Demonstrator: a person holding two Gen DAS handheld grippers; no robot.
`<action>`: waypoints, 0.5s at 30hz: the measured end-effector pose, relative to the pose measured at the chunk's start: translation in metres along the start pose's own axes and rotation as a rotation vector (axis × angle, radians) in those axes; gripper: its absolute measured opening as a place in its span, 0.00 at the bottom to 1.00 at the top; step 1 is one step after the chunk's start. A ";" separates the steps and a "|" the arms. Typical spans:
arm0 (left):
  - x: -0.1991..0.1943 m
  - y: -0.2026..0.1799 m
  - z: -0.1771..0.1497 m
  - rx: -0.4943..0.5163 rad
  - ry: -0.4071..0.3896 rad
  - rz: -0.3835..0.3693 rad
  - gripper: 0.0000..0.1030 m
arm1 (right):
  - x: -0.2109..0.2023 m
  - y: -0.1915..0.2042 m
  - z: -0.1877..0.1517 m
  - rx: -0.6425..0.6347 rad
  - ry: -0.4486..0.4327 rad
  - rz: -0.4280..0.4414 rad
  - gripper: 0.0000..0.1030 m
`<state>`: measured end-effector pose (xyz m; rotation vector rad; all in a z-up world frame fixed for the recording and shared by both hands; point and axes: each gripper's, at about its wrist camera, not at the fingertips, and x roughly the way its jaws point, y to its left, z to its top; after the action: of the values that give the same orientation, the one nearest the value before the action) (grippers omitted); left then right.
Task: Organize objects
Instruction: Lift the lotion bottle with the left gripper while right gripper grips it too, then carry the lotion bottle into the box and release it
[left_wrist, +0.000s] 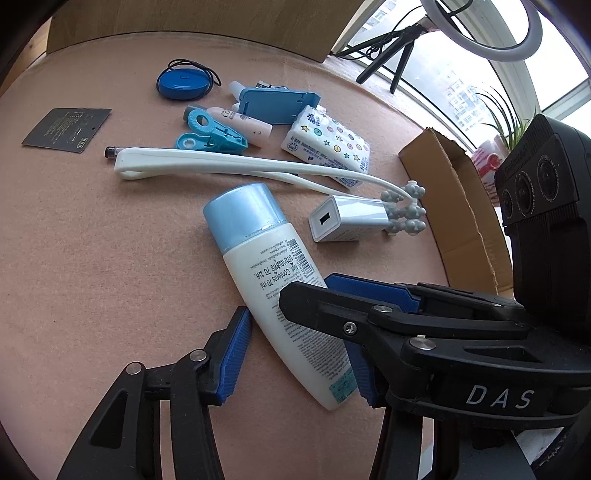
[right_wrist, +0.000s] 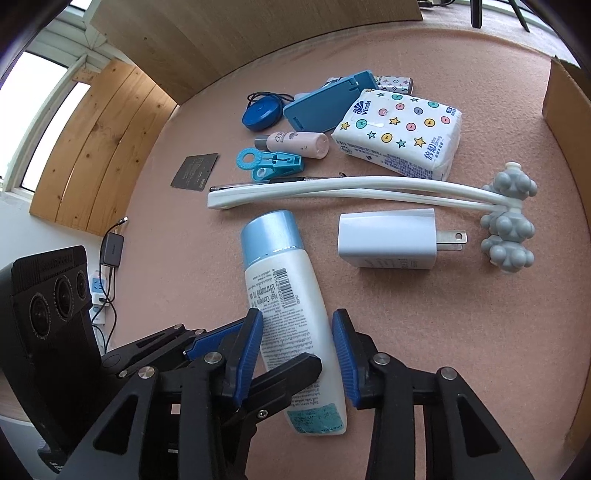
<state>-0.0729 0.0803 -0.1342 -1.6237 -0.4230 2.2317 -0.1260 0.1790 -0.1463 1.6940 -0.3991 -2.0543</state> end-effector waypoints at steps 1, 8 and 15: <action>-0.001 -0.002 0.000 0.003 -0.003 0.000 0.52 | -0.001 0.000 -0.001 0.002 -0.004 0.001 0.35; -0.017 -0.038 0.003 0.070 -0.047 -0.006 0.52 | -0.035 -0.002 -0.010 0.005 -0.069 0.003 0.35; -0.018 -0.102 0.020 0.183 -0.078 -0.042 0.52 | -0.090 -0.023 -0.014 0.040 -0.185 -0.023 0.35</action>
<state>-0.0765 0.1627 -0.0692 -1.4270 -0.2613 2.2362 -0.1026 0.2455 -0.0836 1.5420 -0.4852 -2.2420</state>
